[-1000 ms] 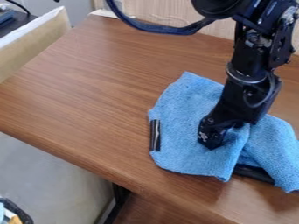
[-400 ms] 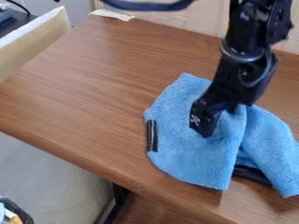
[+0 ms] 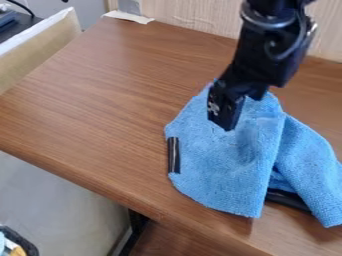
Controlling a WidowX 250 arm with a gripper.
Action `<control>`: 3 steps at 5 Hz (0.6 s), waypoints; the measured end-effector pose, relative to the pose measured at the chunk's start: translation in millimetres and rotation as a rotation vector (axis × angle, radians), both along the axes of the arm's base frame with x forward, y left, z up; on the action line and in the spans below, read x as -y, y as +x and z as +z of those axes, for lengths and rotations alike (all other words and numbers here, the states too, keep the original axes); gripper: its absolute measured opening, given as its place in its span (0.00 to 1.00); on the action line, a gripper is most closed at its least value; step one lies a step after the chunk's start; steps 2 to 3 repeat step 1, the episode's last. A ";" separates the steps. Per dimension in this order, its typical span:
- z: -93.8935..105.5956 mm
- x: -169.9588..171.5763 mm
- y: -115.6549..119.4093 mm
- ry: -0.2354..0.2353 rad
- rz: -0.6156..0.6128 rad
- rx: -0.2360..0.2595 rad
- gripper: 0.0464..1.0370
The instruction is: Move the cloth to the bottom right to the table
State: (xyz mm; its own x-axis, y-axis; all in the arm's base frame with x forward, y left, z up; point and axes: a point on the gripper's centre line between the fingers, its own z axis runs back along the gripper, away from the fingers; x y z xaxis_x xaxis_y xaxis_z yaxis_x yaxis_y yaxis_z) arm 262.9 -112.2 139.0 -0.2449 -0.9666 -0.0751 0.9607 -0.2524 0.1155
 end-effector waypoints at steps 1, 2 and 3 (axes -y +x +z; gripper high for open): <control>1.0 -5.3 -0.7 0.027 0.029 -0.003 0.96; 1.0 -5.3 -0.7 0.027 0.029 -0.003 0.96; 1.0 -5.3 -0.7 0.027 0.029 -0.003 0.96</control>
